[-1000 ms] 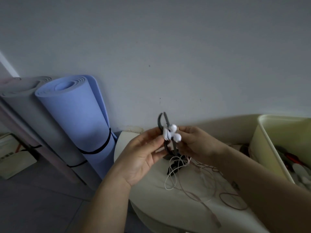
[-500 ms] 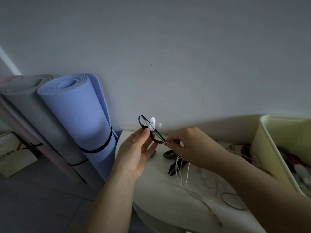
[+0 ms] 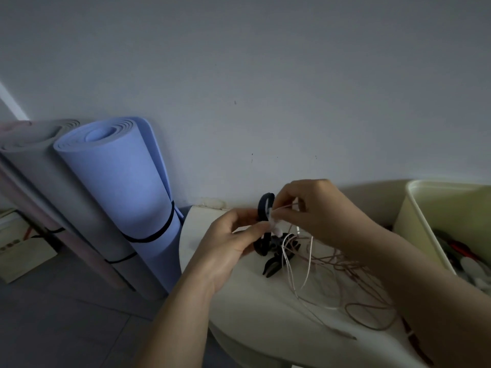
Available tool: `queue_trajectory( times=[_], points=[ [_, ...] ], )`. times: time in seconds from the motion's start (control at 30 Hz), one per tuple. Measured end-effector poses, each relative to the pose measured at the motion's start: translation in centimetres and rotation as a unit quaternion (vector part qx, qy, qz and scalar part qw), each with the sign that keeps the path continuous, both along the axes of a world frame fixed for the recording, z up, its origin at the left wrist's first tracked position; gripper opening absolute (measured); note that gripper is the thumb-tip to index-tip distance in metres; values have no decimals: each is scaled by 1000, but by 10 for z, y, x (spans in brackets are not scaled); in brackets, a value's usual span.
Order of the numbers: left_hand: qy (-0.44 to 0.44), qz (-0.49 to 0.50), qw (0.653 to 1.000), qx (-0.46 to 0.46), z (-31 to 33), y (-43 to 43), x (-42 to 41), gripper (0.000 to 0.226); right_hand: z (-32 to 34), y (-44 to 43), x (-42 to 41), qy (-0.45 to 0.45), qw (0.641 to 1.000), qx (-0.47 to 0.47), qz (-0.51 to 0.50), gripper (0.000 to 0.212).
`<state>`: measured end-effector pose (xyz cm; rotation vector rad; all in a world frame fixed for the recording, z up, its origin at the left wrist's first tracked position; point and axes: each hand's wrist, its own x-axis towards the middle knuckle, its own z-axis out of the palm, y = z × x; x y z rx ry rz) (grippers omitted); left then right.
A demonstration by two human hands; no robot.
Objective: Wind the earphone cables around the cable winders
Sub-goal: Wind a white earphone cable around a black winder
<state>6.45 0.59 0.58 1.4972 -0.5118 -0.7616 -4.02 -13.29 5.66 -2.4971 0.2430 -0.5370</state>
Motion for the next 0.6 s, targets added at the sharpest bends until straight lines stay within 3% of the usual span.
queue_trajectory(
  times=[0.17,0.33,0.5,0.6],
  points=[
    [-85,-77,992,48,4,4,-1,20,3,-13,-5,40,999,-7,19,2],
    [-98,-112,988,48,9,10,0,18,5,-19,-8,50,999,-7,7,5],
    [-93,-141,984,56,10,15,3,20,-2,-27,-6,36,993,106,-29,10],
    [-4,-165,986,-29,10,14,2,32,-11,-24,-1,3,970,240,-29,10]
  ],
)
